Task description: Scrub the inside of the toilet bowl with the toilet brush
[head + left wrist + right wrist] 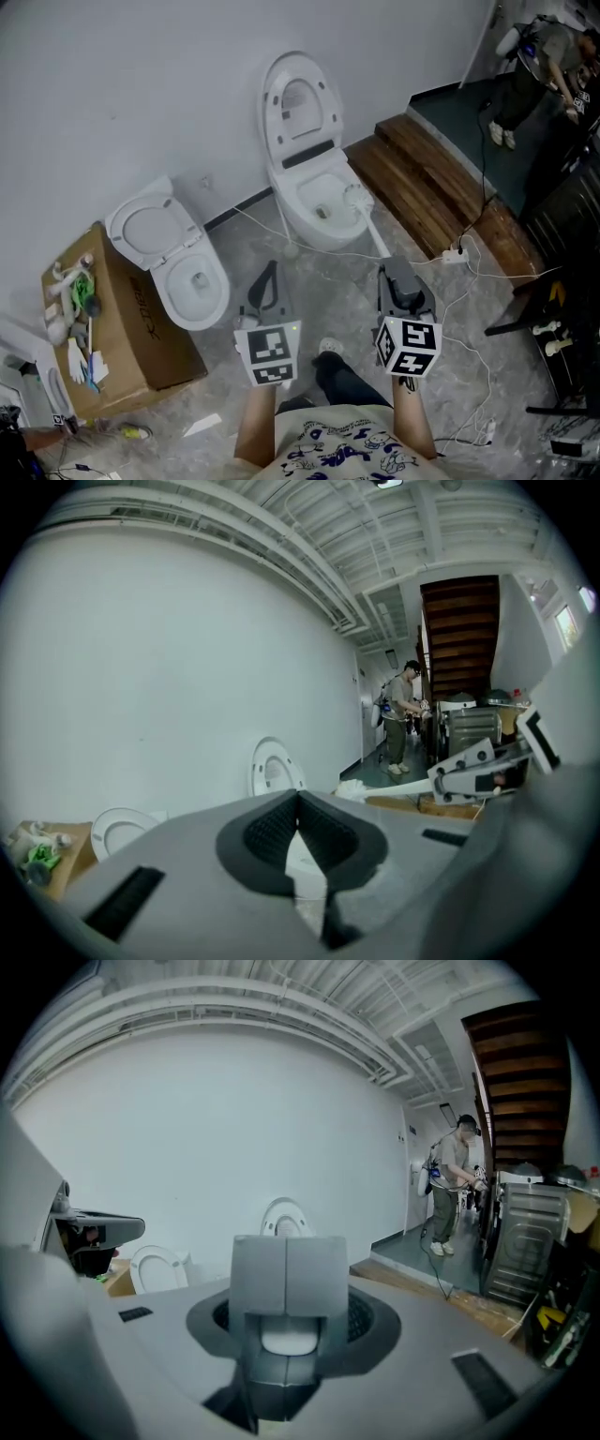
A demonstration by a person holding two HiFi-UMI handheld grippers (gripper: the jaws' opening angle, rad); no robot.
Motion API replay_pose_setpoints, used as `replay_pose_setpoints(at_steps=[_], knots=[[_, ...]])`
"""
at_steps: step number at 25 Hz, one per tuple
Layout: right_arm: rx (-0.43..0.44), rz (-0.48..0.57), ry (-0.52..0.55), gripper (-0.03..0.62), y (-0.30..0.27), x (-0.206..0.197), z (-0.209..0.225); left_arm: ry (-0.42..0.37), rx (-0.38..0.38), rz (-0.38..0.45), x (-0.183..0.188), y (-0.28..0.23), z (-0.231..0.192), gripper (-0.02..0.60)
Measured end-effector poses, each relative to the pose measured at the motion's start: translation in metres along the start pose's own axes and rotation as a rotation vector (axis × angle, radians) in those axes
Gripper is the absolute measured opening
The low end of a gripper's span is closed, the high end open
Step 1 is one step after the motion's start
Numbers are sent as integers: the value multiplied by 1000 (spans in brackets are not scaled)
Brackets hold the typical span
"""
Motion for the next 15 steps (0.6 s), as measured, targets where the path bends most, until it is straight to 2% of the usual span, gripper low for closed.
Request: replay_pose_setpoints(at_steps=[6, 15], knots=[[46, 7, 22, 172, -62, 18, 35, 12, 42, 6, 14, -60, 14, 3], [88, -22, 12, 172, -115, 19, 60, 11, 75, -26, 19, -111, 22, 3]])
Point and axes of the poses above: the fingertips, and each gripper's own axes: y backward along the fingers, z to its right, x out of its top, the point moved 10 cm from there along y, backward along the fingers, and after that the axes turned 10 degrees about y, right-handed, at the moved point
